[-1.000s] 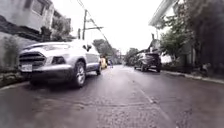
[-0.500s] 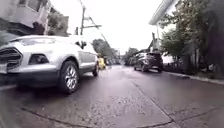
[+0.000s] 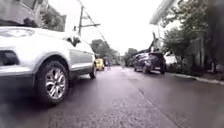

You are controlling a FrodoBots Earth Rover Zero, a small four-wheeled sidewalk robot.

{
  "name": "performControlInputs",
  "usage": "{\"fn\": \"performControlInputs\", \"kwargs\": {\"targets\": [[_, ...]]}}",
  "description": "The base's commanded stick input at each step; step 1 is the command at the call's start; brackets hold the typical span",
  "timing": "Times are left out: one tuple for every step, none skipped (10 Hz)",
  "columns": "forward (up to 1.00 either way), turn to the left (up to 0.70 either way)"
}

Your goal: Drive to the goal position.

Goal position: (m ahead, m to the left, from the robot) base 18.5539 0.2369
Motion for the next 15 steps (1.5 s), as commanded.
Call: {"fn": "performControlInputs", "kwargs": {"targets": [[1.0,0.0],[1.0,0.0],[1.0,0.0],[1.0,0.0],[1.0,0.0],[1.0,0.0],[1.0,0.0],[1.0,0.0],[1.0,0.0],[1.0,0.0],[1.0,0.0],[1.0,0.0],[1.0,0.0],[1.0,0.0],[1.0,0.0]]}}
